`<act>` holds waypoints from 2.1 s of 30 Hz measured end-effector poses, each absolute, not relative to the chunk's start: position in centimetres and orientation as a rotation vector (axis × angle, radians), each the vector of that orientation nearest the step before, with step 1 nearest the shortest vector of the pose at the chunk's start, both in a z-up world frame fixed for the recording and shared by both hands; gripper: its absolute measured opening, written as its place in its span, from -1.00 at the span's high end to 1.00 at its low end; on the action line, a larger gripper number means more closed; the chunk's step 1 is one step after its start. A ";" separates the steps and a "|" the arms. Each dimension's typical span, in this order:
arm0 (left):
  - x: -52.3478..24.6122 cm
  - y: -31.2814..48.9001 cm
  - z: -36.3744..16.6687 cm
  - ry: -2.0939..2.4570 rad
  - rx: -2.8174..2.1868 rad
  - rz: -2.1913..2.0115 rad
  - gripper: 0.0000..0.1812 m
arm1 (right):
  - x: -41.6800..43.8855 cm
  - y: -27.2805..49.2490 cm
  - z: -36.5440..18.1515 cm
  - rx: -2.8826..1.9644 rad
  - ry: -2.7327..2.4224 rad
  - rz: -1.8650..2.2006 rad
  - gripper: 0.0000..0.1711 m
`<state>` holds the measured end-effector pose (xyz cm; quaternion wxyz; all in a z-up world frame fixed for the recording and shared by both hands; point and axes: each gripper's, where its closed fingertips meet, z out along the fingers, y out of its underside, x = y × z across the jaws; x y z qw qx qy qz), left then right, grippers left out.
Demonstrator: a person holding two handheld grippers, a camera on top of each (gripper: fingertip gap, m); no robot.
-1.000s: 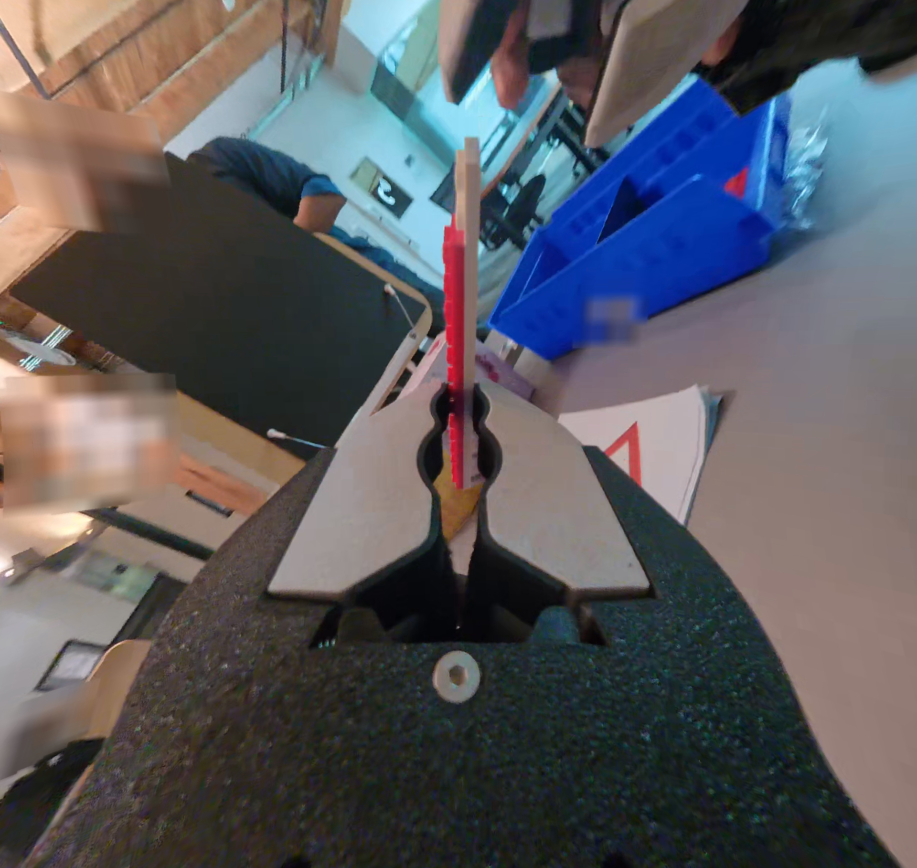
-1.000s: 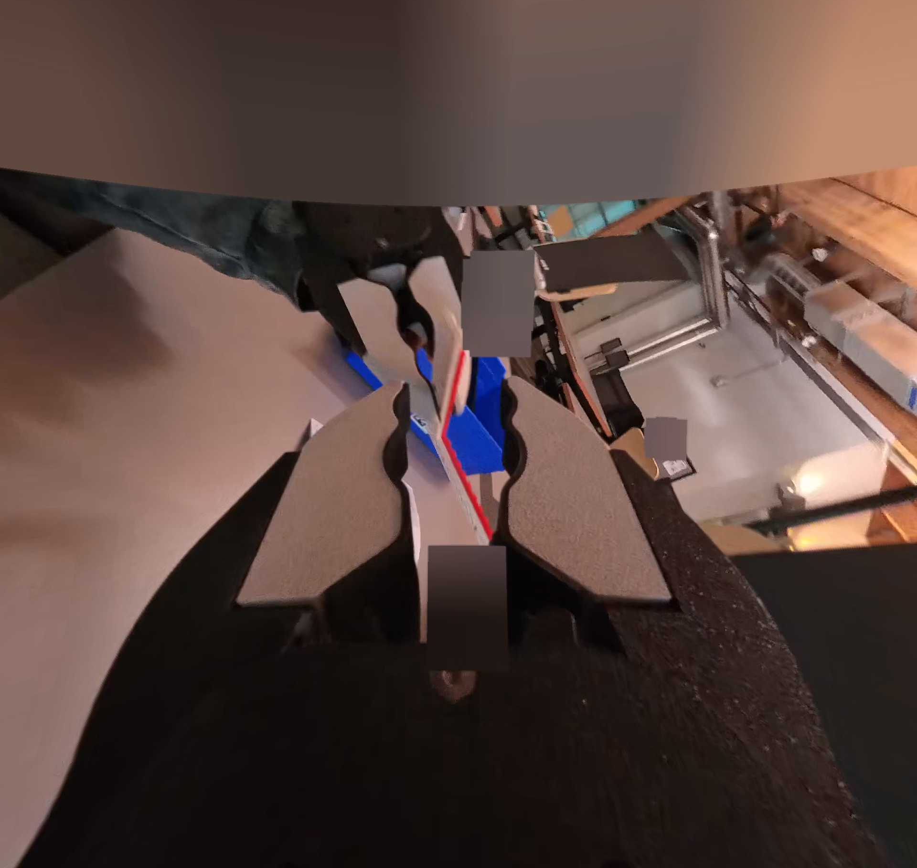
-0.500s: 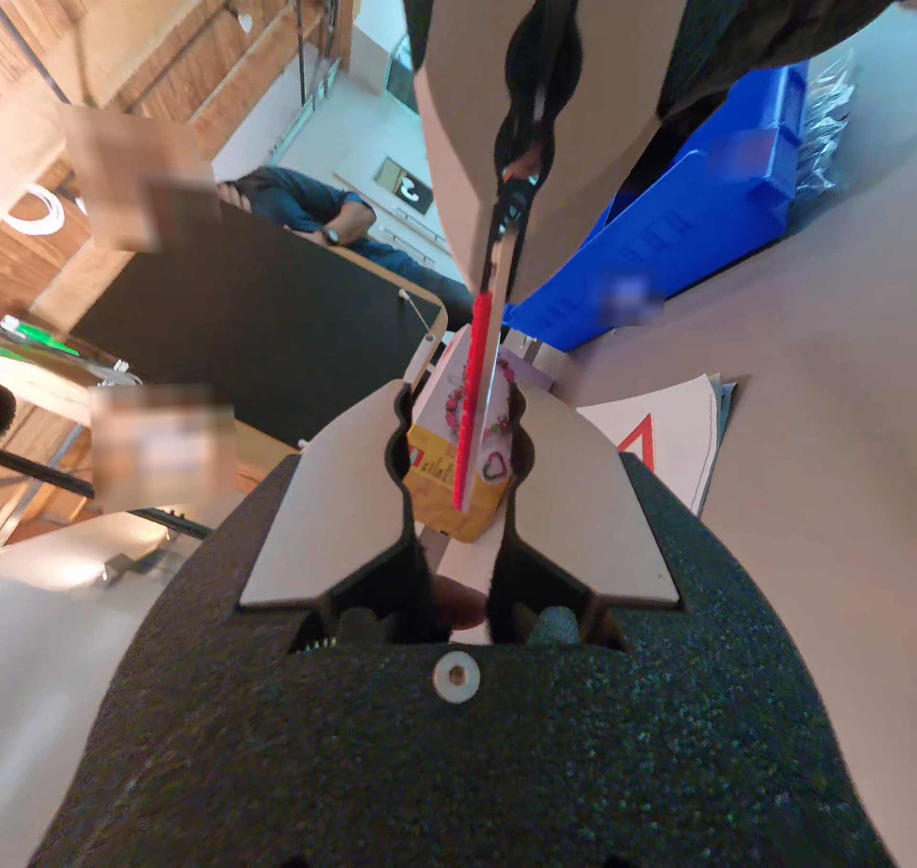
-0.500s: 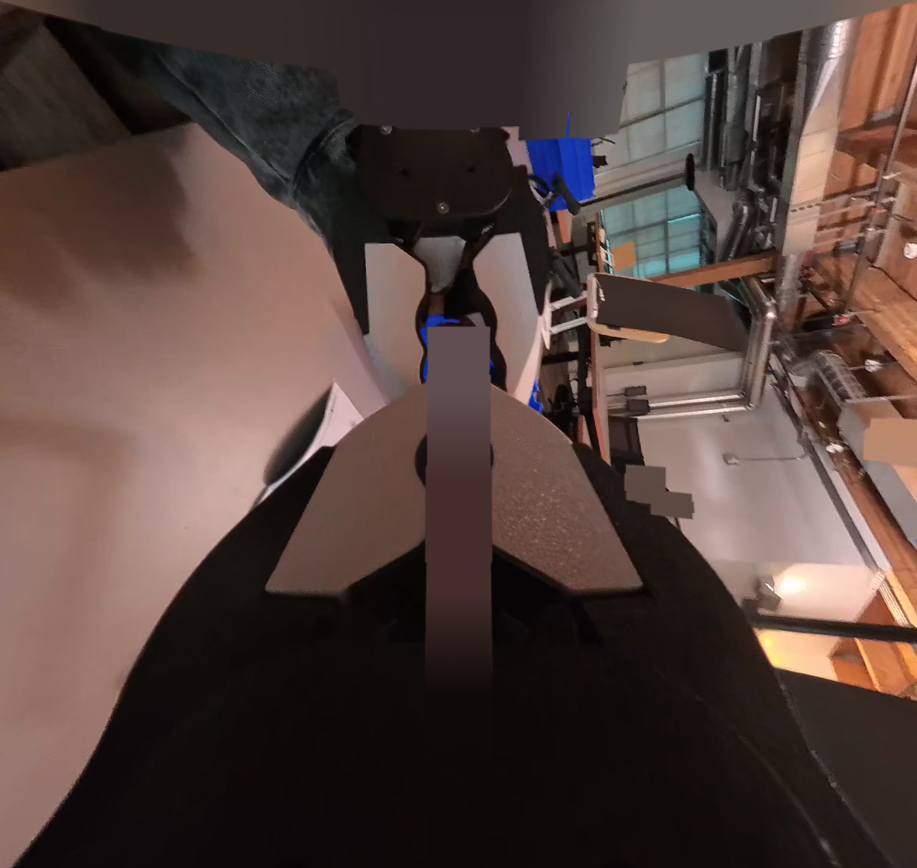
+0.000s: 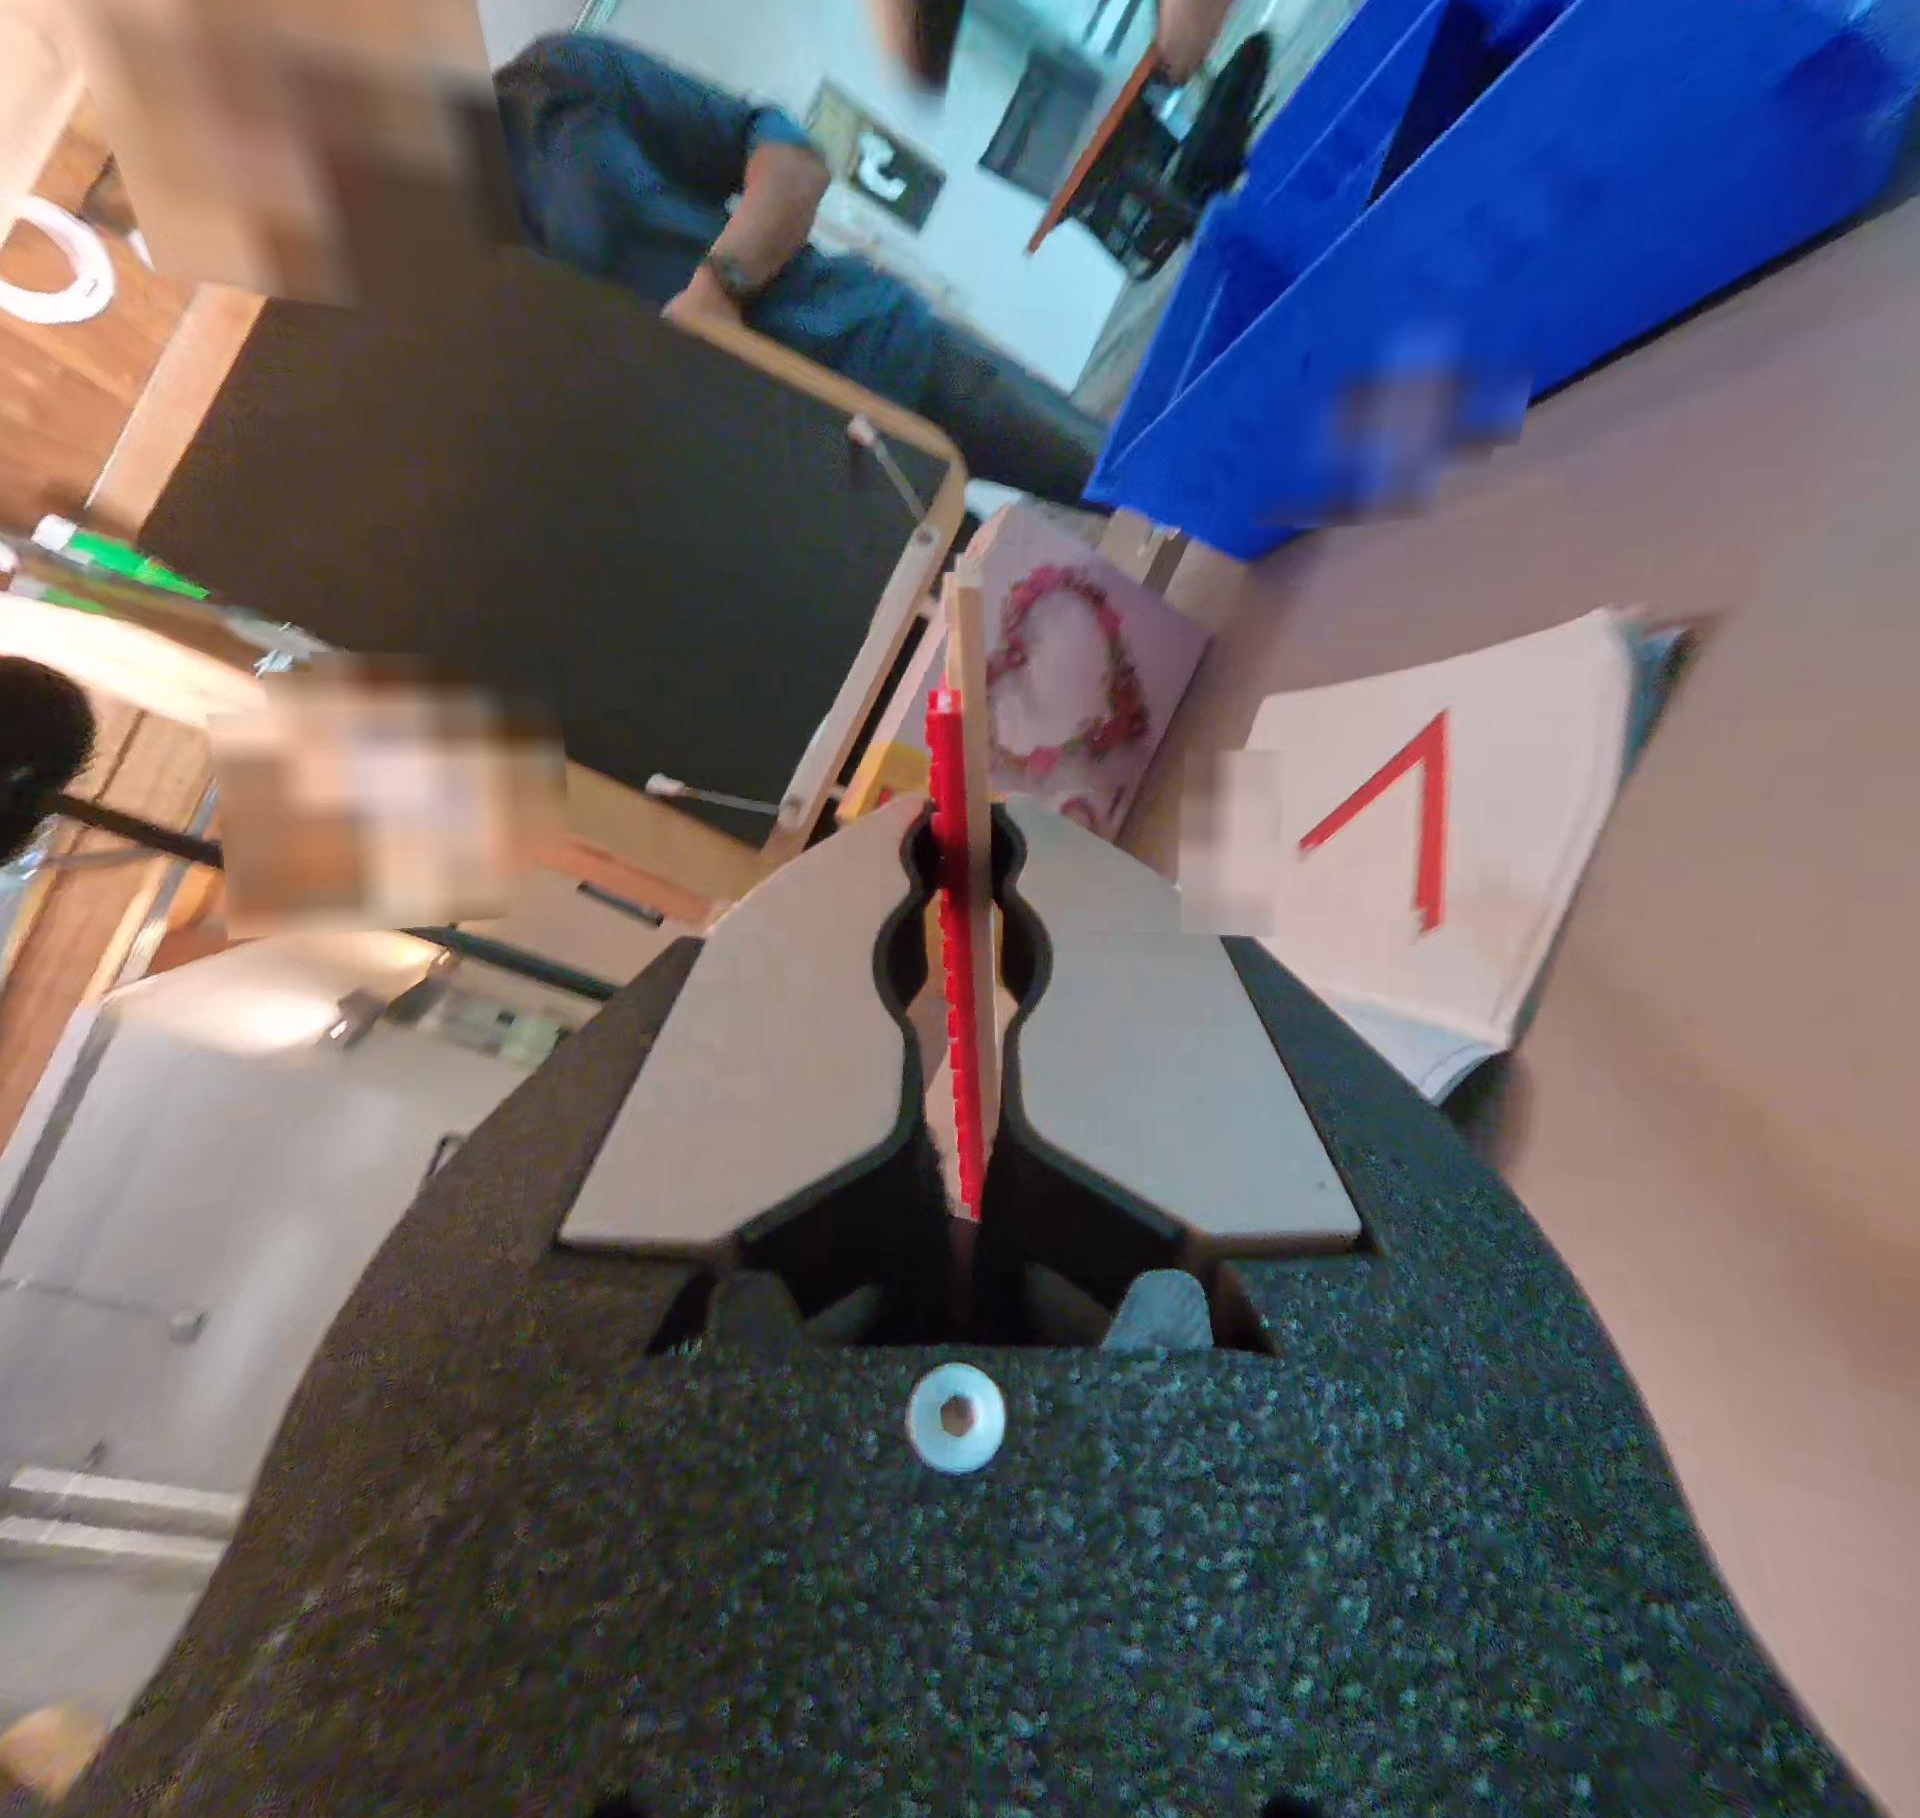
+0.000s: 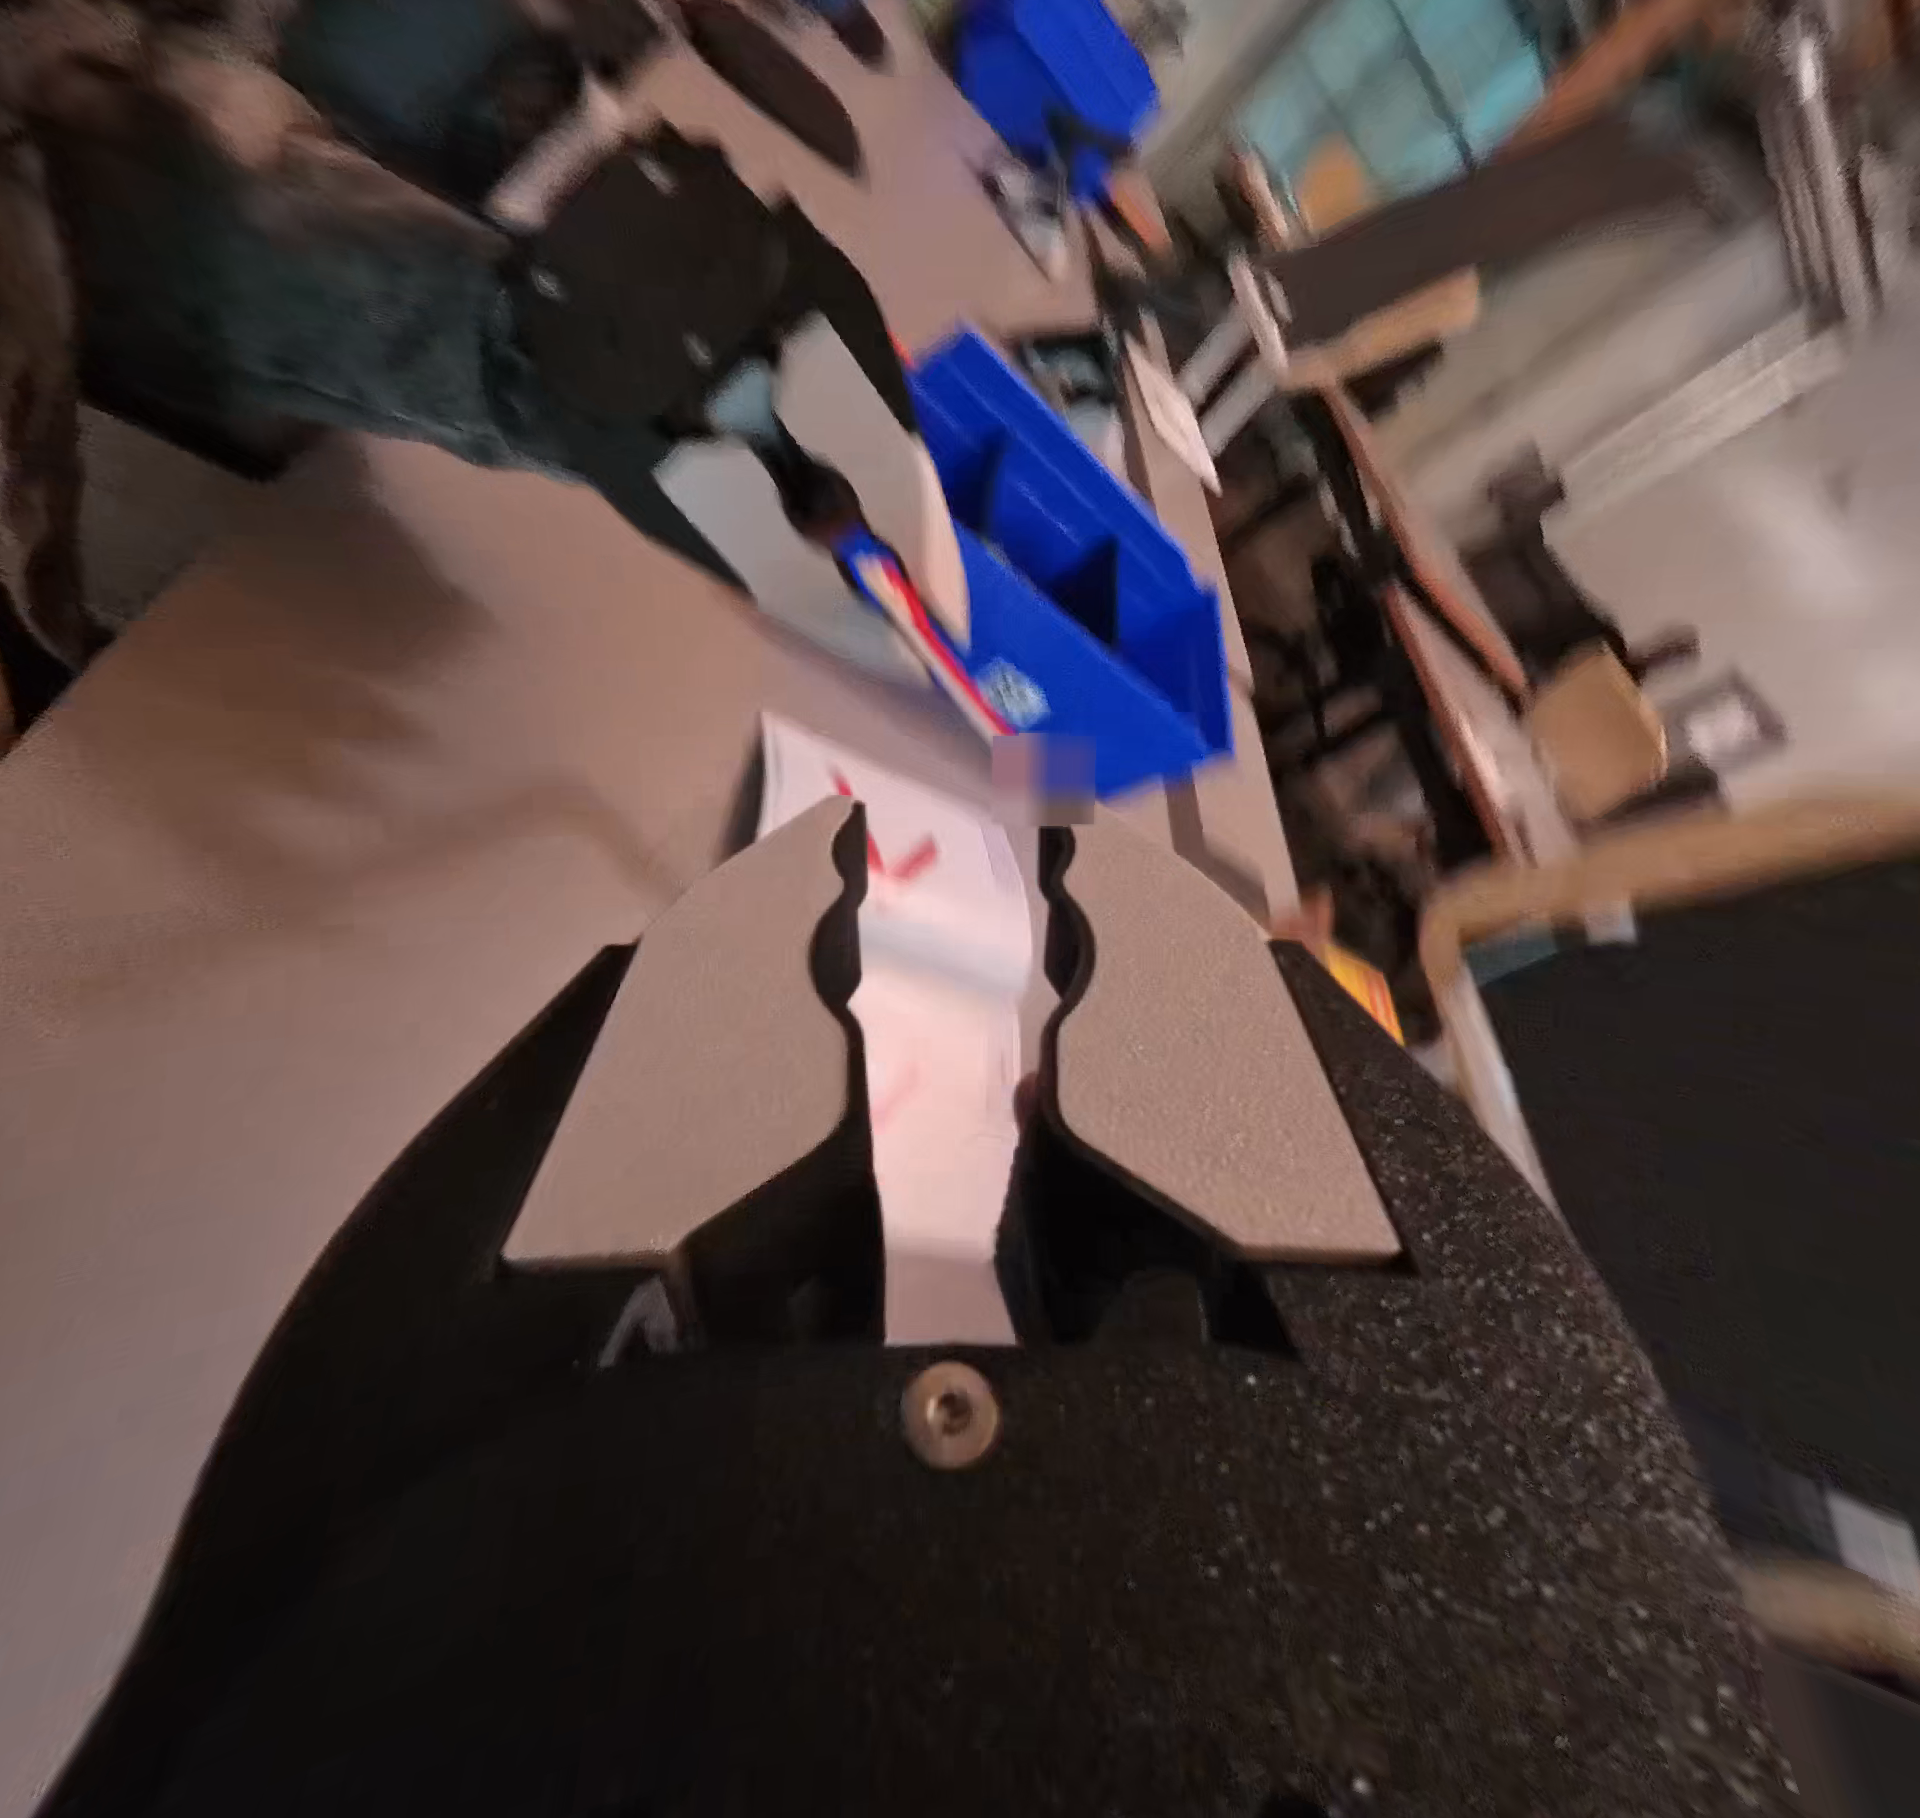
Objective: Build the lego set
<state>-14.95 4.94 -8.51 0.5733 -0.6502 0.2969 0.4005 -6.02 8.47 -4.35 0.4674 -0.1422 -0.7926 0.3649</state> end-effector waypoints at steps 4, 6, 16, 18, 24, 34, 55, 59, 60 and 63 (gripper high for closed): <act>-17.9 5.2 -9.4 0.641 -1.575 1.016 0.91 | 0.4 20.9 -6.8 -1.039 -2.065 0.716 0.60; -18.5 5.4 -9.7 0.601 -1.584 1.001 0.91 | 4.2 25.9 -10.0 -1.369 -2.130 0.571 0.50; -19.6 6.5 -10.9 0.510 -1.635 1.045 0.91 | 6.0 31.0 -18.1 -1.494 -2.365 0.320 0.89; -20.1 6.6 -10.7 0.487 -1.643 1.066 0.91 | 5.1 31.0 -18.6 -1.479 -2.371 0.345 0.90; -21.2 6.7 -9.9 0.405 -1.643 1.101 0.91 | 4.6 31.7 -20.4 -1.502 -2.412 0.216 0.87; -22.2 8.4 -9.5 0.345 -1.671 1.135 0.91 | 3.5 30.1 -23.2 -1.436 -2.491 0.307 0.80; -23.1 9.4 -10.6 0.283 -1.637 1.102 0.91 | 3.9 25.0 -25.0 -1.209 -3.005 0.609 0.91; -23.4 9.5 -11.1 0.278 -1.643 1.092 0.91 | 2.1 26.8 -25.2 -1.198 -2.829 0.514 0.99; -23.4 9.6 -11.2 0.282 -1.647 1.091 0.91 | 2.2 27.2 -25.0 -1.193 -2.823 0.513 0.97; -23.4 9.9 -11.5 0.302 -1.654 1.096 0.91 | 2.9 25.8 -23.9 -1.184 -2.847 0.725 0.90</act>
